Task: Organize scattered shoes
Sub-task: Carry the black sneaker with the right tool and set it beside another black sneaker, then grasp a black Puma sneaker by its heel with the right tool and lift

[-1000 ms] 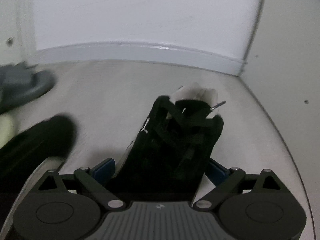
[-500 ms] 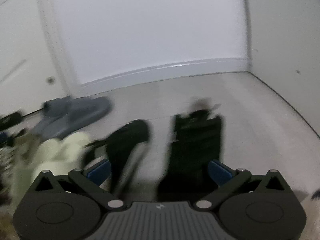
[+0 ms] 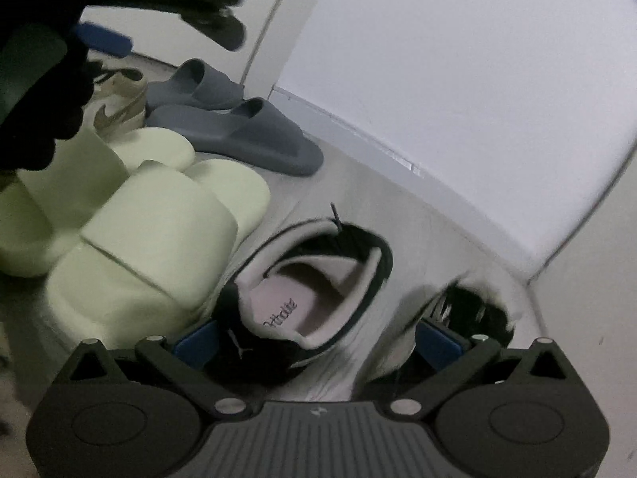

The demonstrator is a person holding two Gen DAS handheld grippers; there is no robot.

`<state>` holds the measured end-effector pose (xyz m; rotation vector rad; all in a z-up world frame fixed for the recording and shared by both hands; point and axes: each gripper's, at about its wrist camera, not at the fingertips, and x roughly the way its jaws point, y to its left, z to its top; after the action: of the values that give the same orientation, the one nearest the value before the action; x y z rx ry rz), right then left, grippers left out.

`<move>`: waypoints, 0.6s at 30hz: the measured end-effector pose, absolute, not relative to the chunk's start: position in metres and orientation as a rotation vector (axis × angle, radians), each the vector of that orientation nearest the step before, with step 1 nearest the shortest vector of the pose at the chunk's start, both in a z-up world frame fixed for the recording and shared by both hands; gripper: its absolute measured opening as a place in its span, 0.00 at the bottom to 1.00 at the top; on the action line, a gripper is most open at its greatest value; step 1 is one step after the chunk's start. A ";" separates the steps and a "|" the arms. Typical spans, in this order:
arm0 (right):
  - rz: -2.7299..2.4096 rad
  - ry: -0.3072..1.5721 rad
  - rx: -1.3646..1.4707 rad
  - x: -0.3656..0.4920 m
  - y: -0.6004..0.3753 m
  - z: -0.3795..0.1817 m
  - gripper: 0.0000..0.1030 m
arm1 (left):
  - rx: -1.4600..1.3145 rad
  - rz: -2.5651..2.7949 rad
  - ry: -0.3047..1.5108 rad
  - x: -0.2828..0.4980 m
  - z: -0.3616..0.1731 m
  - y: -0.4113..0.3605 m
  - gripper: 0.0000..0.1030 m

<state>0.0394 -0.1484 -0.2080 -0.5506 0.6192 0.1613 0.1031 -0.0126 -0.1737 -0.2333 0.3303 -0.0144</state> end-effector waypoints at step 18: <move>0.040 0.831 -0.157 0.057 -0.180 -0.208 0.86 | -0.302 0.003 0.331 0.108 -0.175 -0.001 1.00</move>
<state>0.0571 -0.1796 -0.2079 -0.1570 0.8306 0.0398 0.1077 -0.0013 -0.1750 -0.3024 0.3310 0.0031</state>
